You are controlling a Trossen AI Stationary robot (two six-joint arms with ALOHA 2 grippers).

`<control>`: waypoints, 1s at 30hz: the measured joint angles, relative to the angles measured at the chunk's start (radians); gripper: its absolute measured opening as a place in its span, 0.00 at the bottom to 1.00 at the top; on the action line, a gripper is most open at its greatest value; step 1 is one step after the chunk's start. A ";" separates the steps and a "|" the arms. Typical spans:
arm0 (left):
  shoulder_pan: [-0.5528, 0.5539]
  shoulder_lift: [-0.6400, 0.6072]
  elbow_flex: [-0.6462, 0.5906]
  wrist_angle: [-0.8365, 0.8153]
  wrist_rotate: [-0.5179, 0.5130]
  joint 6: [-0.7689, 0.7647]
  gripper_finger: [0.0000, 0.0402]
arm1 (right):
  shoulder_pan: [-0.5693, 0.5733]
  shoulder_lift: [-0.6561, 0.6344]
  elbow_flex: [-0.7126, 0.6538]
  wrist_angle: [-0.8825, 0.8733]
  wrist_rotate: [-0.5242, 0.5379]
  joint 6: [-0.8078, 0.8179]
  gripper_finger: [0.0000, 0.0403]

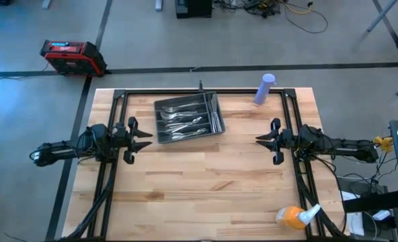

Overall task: Sort silverware
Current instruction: Return to Home Position

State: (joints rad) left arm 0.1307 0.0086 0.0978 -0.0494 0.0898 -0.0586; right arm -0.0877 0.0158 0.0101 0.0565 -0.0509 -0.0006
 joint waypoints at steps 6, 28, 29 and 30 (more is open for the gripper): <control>0.000 0.000 0.000 0.000 -0.001 0.000 0.30 | 0.000 0.000 0.000 0.000 0.000 0.000 0.13; -0.001 0.000 0.000 0.000 -0.001 0.000 0.30 | 0.000 0.000 0.000 0.000 0.000 0.000 0.20; -0.001 0.000 0.000 0.000 -0.001 0.000 0.30 | 0.000 0.000 0.000 0.000 0.000 0.000 0.20; -0.001 0.000 0.000 0.000 -0.001 0.000 0.31 | 0.000 0.000 0.000 0.000 0.000 0.000 0.19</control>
State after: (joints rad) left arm 0.1299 0.0090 0.0978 -0.0490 0.0891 -0.0586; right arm -0.0876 0.0155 0.0101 0.0563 -0.0509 -0.0010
